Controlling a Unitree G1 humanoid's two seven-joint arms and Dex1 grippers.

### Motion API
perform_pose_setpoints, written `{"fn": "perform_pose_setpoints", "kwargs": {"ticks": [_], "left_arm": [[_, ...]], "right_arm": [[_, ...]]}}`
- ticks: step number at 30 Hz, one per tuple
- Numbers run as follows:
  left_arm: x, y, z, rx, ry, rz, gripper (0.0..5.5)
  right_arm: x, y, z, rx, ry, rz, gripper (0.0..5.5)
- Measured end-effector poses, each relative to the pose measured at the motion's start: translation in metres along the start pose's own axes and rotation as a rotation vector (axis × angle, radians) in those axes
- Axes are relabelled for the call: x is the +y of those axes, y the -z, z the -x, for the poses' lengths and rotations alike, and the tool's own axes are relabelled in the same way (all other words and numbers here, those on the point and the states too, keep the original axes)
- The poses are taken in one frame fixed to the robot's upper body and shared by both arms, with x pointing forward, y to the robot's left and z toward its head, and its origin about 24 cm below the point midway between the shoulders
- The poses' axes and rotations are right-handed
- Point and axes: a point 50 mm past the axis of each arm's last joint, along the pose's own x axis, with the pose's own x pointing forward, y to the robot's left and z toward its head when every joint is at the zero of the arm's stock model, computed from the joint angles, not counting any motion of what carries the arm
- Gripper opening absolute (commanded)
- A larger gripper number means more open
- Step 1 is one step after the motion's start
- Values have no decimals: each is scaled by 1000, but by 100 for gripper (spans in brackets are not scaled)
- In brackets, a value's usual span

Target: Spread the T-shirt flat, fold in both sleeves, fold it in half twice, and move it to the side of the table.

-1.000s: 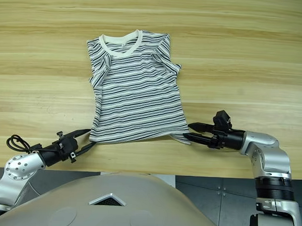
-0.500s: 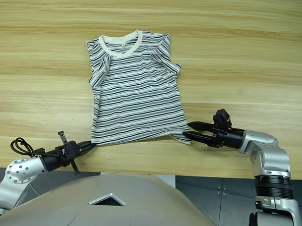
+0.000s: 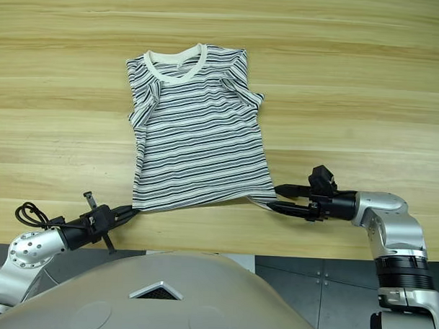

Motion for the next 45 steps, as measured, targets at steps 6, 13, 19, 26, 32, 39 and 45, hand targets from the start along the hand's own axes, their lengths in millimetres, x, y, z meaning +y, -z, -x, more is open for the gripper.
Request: {"fn": "perform_pose_setpoints", "kwargs": {"ticks": [6,13,19,26,32,39,45], "left_arm": [[-1,0,-1,-3,-12,8,12],[-1,-1,-2,-5,-19,12,10],[-1,-3,-3,-12,-23,9,10],[-1,-3,-3,-13,-28,11,10],[3,-3,-3,-15,-1,41,10],[12,-22,22,-60,342,320,10],[11,-26,24,-43,428,371,10]], "right_arm": [[-2,2,6,10,12,3,299],[9,7,-5,44,-60,7,183],[10,7,-11,58,-47,10,50],[-1,-1,-9,39,46,24,12],[-3,-5,-9,36,47,35,12],[11,-12,-10,99,-121,76,12],[15,-11,-10,159,-200,118,12]]}}
